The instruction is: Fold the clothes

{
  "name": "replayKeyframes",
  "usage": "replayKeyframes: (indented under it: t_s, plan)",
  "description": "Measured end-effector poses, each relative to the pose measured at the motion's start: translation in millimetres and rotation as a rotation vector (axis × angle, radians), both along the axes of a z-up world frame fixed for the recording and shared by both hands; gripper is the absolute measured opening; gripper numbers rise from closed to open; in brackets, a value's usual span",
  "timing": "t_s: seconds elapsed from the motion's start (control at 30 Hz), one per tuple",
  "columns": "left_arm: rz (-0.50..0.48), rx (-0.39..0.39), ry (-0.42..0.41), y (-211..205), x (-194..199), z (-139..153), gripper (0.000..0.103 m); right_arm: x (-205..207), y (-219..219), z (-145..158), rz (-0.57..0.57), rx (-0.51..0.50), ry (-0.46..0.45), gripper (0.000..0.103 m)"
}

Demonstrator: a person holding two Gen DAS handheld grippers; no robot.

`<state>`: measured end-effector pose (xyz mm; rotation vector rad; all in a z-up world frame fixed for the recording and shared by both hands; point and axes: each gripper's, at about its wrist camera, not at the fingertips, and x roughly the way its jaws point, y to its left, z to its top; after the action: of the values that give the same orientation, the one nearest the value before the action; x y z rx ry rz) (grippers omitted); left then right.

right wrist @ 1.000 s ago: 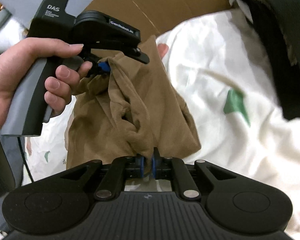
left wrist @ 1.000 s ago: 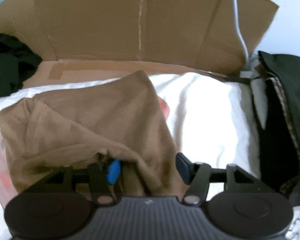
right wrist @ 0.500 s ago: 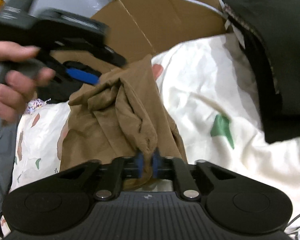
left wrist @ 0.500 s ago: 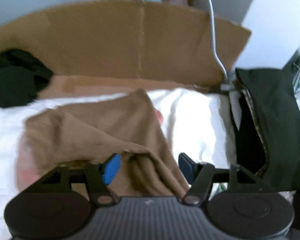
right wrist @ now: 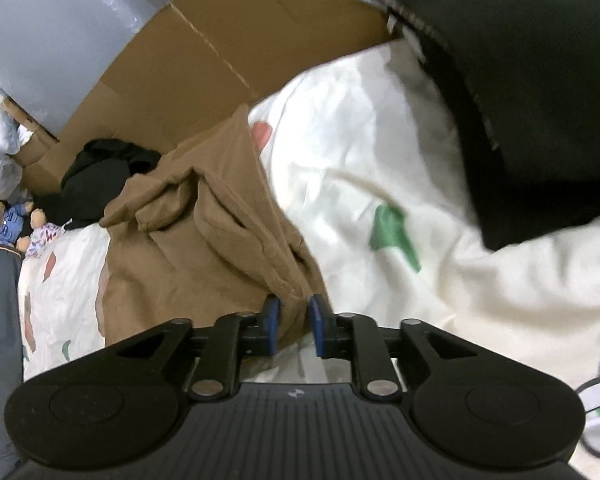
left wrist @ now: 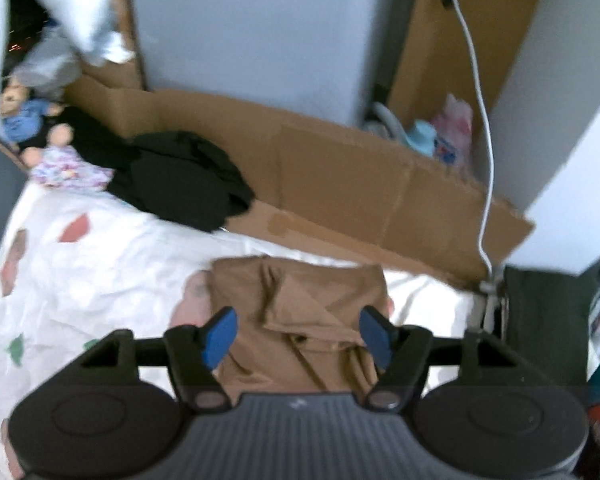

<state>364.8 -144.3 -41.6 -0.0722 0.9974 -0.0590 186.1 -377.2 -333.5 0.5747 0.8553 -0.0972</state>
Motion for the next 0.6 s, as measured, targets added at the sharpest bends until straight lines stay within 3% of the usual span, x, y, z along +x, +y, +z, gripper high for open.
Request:
replayKeyframes:
  t_s: [0.17,0.27,0.4,0.6]
  plan:
    - [-0.026,0.024,-0.02,12,6,7,0.076,-8,-2,14,0.009,-0.06,-0.052,0.03]
    - [-0.069,0.019,-0.034,16,20,-8,0.077,-11,-4,17,0.045,-0.082,-0.095,0.042]
    - [-0.171,0.072,-0.049,17,39,-54,0.077,-10,0,16,0.113,-0.144,-0.16,0.042]
    - [-0.234,-0.041,-0.01,27,75,-150,0.077,6,-8,19,0.17,-0.238,-0.198,0.042]
